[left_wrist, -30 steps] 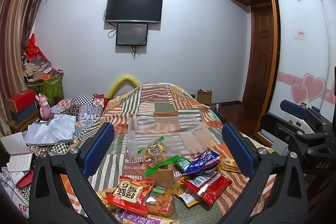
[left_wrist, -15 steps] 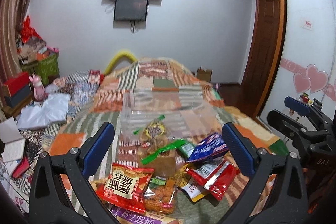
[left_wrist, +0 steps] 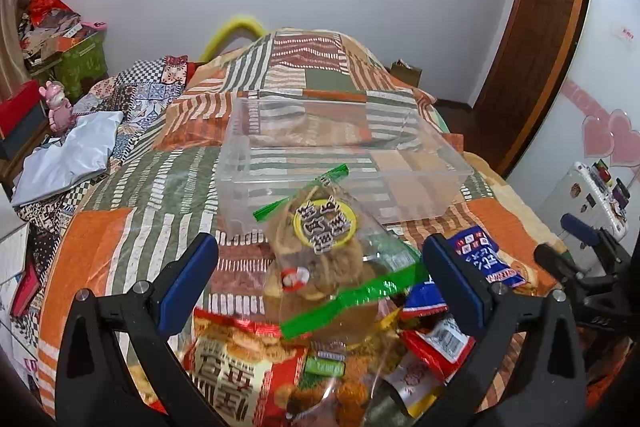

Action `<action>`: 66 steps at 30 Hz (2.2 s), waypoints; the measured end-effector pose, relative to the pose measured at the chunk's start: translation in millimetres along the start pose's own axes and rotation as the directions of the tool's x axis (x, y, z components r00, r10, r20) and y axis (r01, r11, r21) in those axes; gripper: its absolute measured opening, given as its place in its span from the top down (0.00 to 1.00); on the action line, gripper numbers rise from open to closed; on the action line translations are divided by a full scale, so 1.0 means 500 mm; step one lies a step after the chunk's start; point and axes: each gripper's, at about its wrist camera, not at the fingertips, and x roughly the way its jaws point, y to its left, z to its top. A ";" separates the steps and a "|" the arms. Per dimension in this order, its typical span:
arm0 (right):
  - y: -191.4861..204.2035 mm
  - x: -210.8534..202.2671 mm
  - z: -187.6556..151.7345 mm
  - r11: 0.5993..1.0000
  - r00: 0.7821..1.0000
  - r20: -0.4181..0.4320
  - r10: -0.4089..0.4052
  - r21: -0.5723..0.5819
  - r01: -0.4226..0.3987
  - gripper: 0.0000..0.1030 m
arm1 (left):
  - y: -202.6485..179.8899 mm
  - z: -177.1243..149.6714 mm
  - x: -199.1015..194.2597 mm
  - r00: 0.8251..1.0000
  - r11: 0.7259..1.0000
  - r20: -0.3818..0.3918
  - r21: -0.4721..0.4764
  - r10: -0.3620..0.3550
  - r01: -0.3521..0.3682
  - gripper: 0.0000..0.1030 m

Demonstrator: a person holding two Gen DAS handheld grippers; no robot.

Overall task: Organize snacks
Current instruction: 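Grasp the cracker bag with left tool while right tool grasps the cake bar, then lower cracker bag into clear box with left tool while right tool drops cake bar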

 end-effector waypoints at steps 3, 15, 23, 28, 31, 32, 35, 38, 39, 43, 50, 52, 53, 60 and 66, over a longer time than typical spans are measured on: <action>-0.015 0.018 -0.015 1.000 0.999 -0.049 0.001 -0.002 -0.001 0.00 | 0.000 0.014 0.023 1.000 1.000 -0.027 0.005 -0.006 0.007 0.00; -0.042 0.068 -0.059 0.997 0.973 -0.218 0.073 0.007 -0.073 0.22 | 0.020 0.018 0.093 0.988 0.998 -0.142 -0.051 -0.054 0.047 0.12; -0.045 0.062 -0.067 0.996 0.972 -0.217 0.088 0.023 -0.085 0.56 | 0.016 0.008 0.102 0.985 0.996 -0.155 -0.066 -0.077 0.067 0.29; -0.051 0.057 -0.065 0.996 0.973 -0.212 0.090 0.038 -0.084 0.68 | 0.017 0.001 0.084 0.988 0.996 -0.135 -0.060 -0.072 0.064 0.35; -0.049 0.049 -0.064 0.997 0.977 -0.197 0.081 0.032 -0.076 0.69 | 0.016 -0.006 0.068 0.990 0.997 -0.124 -0.053 -0.070 0.064 0.38; -0.048 0.046 -0.063 0.997 0.978 -0.193 0.078 0.030 -0.074 0.69 | 0.015 -0.008 0.063 0.990 0.997 -0.120 -0.050 -0.070 0.065 0.39; -0.047 0.033 -0.052 0.997 0.983 -0.169 0.070 0.030 -0.066 0.69 | 0.016 -0.012 0.046 0.991 0.996 -0.110 -0.049 -0.075 0.070 0.43; -0.045 0.019 -0.034 0.997 0.988 -0.135 0.076 0.037 -0.072 0.69 | 0.017 -0.015 0.033 0.992 0.996 -0.100 -0.050 -0.082 0.078 0.44; -0.044 0.015 -0.026 0.996 0.989 -0.124 0.080 0.037 -0.076 0.69 | 0.016 -0.016 0.028 0.992 0.996 -0.096 -0.049 -0.085 0.080 0.44; -0.033 0.002 0.007 0.995 0.993 -0.074 0.093 0.033 -0.091 0.69 | 0.017 -0.013 0.009 0.994 0.996 -0.075 -0.048 -0.085 0.081 0.48; -0.004 0.001 0.071 0.993 0.993 0.010 0.116 0.021 -0.116 0.69 | 0.016 0.007 -0.031 0.995 0.995 -0.020 -0.037 -0.096 0.096 0.48; 0.005 0.003 0.091 0.992 0.991 0.031 0.127 0.020 -0.128 0.69 | 0.017 0.018 -0.039 0.995 0.995 -0.005 -0.034 -0.099 0.099 0.48; 0.011 0.004 0.100 0.991 0.990 0.041 0.134 0.019 -0.135 0.69 | 0.017 0.023 -0.042 0.995 0.995 0.003 -0.032 -0.098 0.098 0.48; 0.030 0.025 0.168 0.988 0.983 0.098 0.152 0.012 -0.154 0.69 | 0.026 0.081 -0.045 0.995 0.996 0.050 -0.022 -0.083 0.084 0.48; 0.041 0.060 0.213 0.986 0.981 0.107 0.163 0.000 -0.164 0.69 | 0.035 0.135 -0.023 0.996 0.999 0.079 -0.002 -0.046 0.046 0.48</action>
